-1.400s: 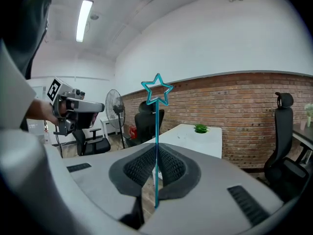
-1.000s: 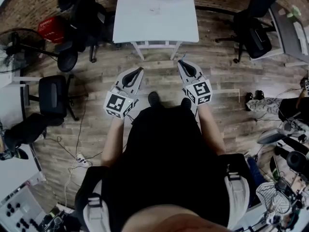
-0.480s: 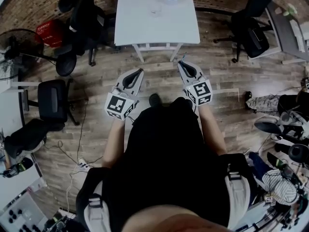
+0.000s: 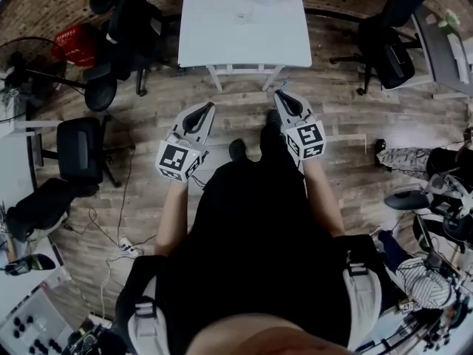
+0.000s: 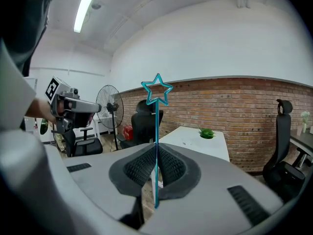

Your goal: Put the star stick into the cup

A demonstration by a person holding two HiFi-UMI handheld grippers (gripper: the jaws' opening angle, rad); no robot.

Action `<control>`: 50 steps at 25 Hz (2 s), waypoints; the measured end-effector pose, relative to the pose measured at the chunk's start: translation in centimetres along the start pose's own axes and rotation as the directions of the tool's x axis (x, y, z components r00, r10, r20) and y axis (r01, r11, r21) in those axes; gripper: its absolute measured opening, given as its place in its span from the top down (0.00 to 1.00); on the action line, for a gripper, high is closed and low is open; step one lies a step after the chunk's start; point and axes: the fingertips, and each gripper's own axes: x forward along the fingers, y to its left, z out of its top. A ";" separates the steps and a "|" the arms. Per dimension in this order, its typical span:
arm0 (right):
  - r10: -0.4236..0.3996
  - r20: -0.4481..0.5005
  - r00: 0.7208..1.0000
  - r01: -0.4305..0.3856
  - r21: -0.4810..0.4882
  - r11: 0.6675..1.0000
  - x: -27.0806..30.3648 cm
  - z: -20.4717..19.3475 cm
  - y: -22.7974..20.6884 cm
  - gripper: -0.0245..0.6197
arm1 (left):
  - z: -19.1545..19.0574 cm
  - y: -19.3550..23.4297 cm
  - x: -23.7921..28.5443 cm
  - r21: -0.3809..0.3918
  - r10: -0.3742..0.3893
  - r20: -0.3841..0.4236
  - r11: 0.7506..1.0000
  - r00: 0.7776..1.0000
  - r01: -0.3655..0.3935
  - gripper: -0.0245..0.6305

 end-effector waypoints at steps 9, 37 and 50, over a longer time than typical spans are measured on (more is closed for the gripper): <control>0.043 -0.010 0.999 -0.043 0.008 0.999 2.7 0.0 -2.3 0.95 | 0.1 1.7 1.9 -0.014 0.057 -0.014 0.998 0.998 -0.057 0.93; 0.149 -0.028 0.988 -0.149 0.012 0.989 13.6 2.1 -12.2 0.95 | 1.8 8.2 13.5 -0.029 0.125 -0.058 0.992 0.990 -0.127 0.93; 0.241 0.001 0.971 -0.241 0.009 0.970 18.7 4.0 -18.6 0.95 | 4.5 11.0 19.2 -0.002 0.253 -0.051 0.967 0.966 -0.253 0.93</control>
